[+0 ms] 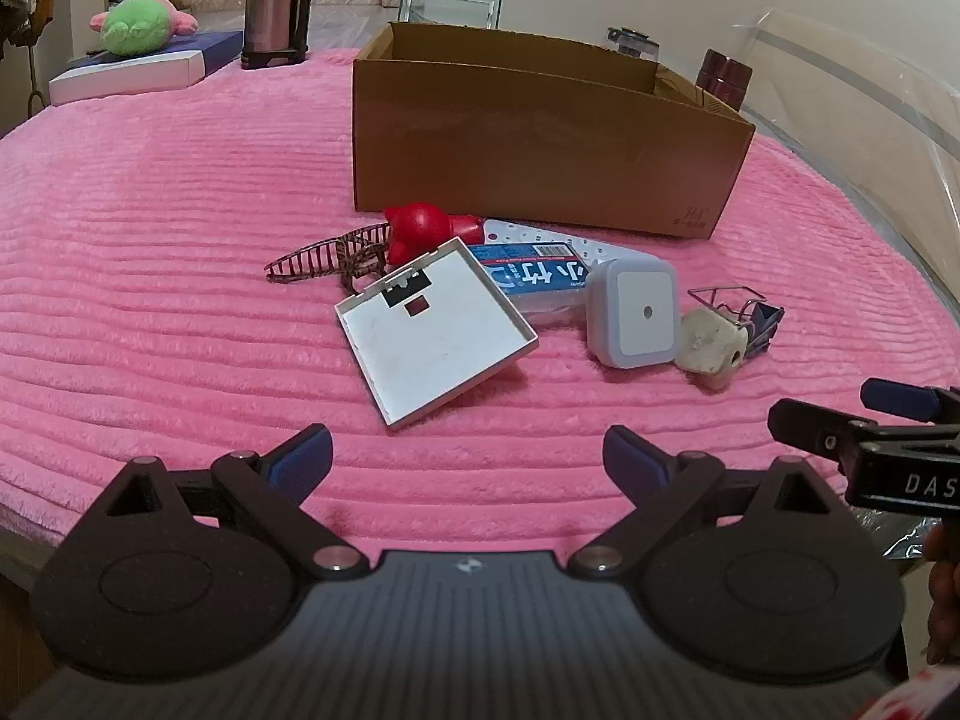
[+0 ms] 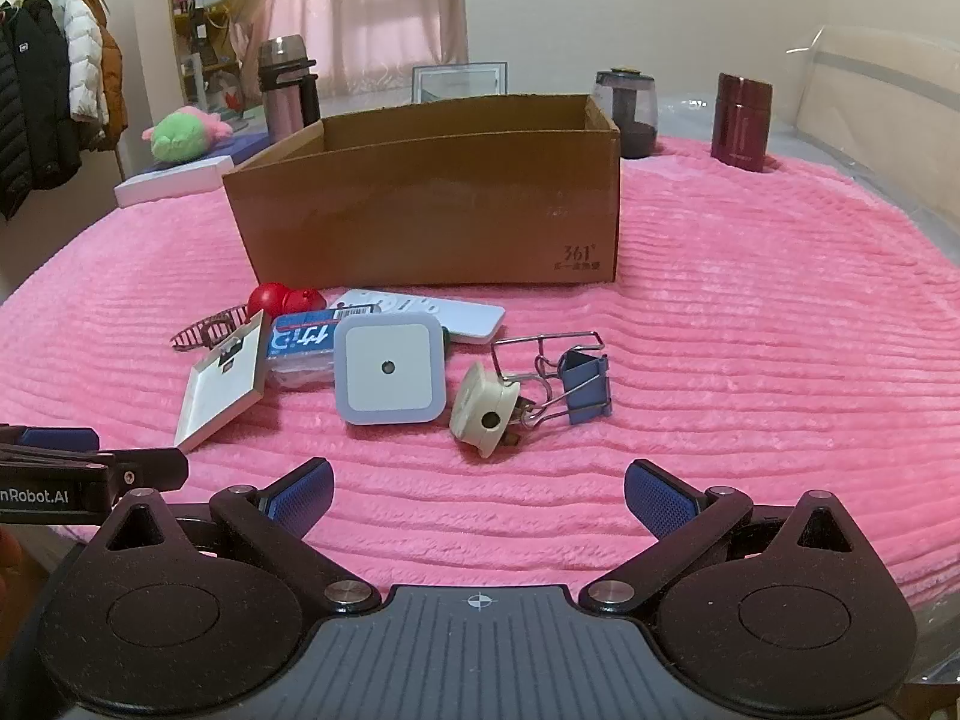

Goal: Organize rigid objects
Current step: 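Move both tools toward the items lying in front of the box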

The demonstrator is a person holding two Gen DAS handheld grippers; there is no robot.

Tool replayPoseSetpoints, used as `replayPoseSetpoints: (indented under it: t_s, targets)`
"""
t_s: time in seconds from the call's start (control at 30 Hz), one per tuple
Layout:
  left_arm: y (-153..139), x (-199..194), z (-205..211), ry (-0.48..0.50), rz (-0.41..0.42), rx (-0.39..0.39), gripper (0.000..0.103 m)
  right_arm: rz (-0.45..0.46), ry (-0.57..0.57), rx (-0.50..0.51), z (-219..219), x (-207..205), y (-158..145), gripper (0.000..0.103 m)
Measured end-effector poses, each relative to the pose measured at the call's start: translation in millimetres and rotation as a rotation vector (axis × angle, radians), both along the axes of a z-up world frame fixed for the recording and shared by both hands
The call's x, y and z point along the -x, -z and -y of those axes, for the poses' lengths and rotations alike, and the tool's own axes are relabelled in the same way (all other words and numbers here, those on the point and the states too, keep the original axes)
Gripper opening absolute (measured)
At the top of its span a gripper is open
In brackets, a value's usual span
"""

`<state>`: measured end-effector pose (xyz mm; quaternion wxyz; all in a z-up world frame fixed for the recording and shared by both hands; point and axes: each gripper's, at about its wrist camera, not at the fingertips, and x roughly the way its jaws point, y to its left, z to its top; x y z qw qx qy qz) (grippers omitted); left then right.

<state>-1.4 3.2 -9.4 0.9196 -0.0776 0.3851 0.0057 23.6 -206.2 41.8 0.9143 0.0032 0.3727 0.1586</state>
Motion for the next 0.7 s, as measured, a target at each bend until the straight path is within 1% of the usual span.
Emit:
replayPoseSetpoints:
  t_s: [0.5, 0.7]
  targets:
    - [3.2, -4.0, -2.4, -0.004, -0.011, 0.007, 0.095, -0.001, 0.001, -0.002, -1.1, -0.9, 3.3, 0.101]
    - [4.6, -12.1, -8.2, -0.013, -0.012, 0.016, 0.095, 0.01, -0.003, 0.018, -6.7, -4.5, 8.0, 0.1]
